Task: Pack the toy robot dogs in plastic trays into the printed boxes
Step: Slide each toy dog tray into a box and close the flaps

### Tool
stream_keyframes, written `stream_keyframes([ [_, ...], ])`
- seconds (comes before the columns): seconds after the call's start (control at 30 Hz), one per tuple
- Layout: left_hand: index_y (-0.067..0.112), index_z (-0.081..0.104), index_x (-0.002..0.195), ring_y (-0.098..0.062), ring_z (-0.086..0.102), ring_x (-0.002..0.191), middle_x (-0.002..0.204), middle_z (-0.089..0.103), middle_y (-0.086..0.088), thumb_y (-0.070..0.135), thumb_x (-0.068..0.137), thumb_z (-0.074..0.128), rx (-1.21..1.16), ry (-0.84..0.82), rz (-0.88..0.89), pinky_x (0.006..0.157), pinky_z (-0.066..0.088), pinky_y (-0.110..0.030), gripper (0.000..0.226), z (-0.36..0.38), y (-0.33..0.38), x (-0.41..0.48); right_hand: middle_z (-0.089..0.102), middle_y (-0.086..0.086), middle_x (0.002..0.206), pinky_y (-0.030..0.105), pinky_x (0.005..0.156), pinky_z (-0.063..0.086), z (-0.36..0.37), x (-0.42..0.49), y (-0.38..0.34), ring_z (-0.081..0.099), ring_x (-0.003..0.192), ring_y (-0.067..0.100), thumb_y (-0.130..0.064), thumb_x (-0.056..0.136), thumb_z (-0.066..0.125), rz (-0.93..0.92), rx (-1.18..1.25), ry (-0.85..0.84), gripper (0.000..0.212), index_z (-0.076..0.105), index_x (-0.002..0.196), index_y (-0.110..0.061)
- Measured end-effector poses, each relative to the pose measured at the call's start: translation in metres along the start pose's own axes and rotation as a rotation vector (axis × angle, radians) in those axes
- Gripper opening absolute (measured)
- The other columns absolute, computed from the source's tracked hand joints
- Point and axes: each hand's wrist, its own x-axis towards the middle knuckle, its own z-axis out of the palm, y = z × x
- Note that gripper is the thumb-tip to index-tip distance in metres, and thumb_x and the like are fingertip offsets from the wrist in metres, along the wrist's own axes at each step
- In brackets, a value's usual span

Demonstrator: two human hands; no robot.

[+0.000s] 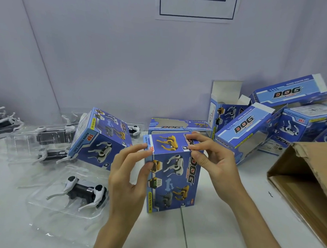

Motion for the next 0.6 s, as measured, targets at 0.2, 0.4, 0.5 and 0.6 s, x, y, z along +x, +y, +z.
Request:
stream_keyframes([
  [0.2, 0.025, 0.067, 0.107, -0.01, 0.057, 0.115, 0.119, 0.06, 0.0, 0.002, 0.084, 0.066, -0.027, -0.01, 0.06, 0.093, 0.044, -0.012, 0.032, -0.005, 0.007, -0.005, 0.06, -0.018, 0.135, 0.026, 0.091, 0.055, -0.002, -0.001, -0.005, 0.049, 0.133, 0.005, -0.042, 0.08, 0.072, 0.094, -0.073, 0.028, 0.037, 0.068, 0.117, -0.043],
  [0.4, 0.04, 0.045, 0.138, -0.013, 0.062, 0.08, 0.134, 0.055, 0.013, 0.036, 0.073, 0.079, -0.199, -0.045, -0.248, 0.075, 0.052, -0.023, 0.074, -0.007, 0.008, -0.01, 0.069, -0.011, 0.122, 0.025, 0.083, 0.057, -0.016, -0.002, -0.007, 0.063, 0.116, 0.015, -0.078, 0.063, 0.071, 0.245, -0.217, -0.114, 0.075, 0.055, 0.129, -0.044],
  [0.5, 0.056, 0.041, 0.137, -0.01, 0.049, 0.057, 0.127, 0.06, 0.02, 0.05, 0.058, 0.081, -0.328, -0.244, -0.452, 0.065, 0.054, -0.026, 0.089, -0.008, 0.0, -0.009, 0.069, -0.001, 0.125, 0.035, 0.091, 0.056, -0.022, -0.003, -0.005, 0.063, 0.119, 0.023, -0.053, 0.071, 0.07, 0.225, -0.135, -0.114, 0.067, 0.057, 0.133, -0.032],
  [0.6, 0.052, 0.048, 0.13, -0.003, 0.053, 0.055, 0.112, 0.066, 0.012, 0.037, 0.059, 0.087, -0.312, -0.372, -0.288, 0.054, 0.051, -0.021, 0.082, -0.007, 0.002, -0.015, 0.066, 0.011, 0.13, 0.039, 0.094, 0.054, -0.028, -0.003, -0.008, 0.064, 0.117, 0.03, -0.033, 0.072, 0.067, 0.235, 0.043, -0.133, 0.059, 0.063, 0.13, -0.018],
])
